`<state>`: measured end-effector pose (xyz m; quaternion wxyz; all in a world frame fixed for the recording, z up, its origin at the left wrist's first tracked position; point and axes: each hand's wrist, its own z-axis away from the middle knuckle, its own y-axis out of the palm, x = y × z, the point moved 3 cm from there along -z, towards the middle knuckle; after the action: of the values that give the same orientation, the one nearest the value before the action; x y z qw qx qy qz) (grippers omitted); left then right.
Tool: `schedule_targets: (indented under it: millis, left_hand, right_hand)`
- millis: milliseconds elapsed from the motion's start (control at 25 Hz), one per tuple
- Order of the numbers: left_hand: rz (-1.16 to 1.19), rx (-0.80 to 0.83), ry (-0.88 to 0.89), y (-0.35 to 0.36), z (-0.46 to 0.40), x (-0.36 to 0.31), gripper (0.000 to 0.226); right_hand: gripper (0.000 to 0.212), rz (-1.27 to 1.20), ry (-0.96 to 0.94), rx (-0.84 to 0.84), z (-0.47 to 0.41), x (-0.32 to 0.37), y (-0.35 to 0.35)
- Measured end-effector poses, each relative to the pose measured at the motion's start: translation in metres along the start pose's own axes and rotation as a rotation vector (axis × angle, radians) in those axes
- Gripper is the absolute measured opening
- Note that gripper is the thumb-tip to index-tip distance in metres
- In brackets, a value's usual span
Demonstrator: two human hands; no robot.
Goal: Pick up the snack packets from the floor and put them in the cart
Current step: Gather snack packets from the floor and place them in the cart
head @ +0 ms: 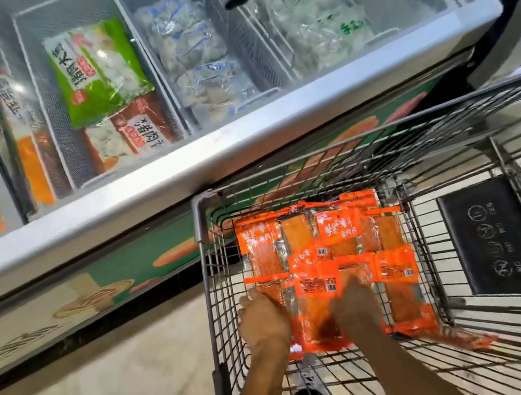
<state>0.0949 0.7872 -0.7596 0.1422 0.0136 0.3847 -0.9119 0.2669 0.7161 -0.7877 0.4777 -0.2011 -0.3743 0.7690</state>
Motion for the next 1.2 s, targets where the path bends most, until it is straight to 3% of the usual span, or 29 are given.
schedule_targets:
  millis: [120, 480, 680, 760, 920, 1200]
  left_hand:
    - [-0.022, -0.097, 0.177, -0.06, 0.035, -0.03, 0.059]
    - [0.083, -0.62, 0.637, -0.294, 0.174, -0.069, 0.05]
    - [0.02, -0.765, 0.888, -0.359, 0.286, -0.095, 0.043]
    - [0.027, -0.814, 0.871, -0.364, 0.332, -0.083, 0.045]
    - [0.242, -0.86, 0.666, -0.353, 0.401, -0.019, 0.061]
    - [0.443, -1.038, 0.326, -0.32, 0.509, 0.174, 0.06]
  right_hand:
    - [0.054, -0.02, -0.106, -0.111, 0.041, 0.013, -0.056]
    - [0.053, -0.27, -0.461, -0.587, 0.229, 0.078, -0.258]
    - [0.057, -0.4, -0.532, -0.731, 0.311, 0.057, -0.334]
    - [0.06, -0.434, -0.591, -0.757, 0.339, 0.038, -0.351]
    - [0.061, -0.437, -0.71, -0.737, 0.392, 0.01, -0.371]
    - [0.063, -0.376, -0.982, -0.552, 0.5, 0.011, -0.314]
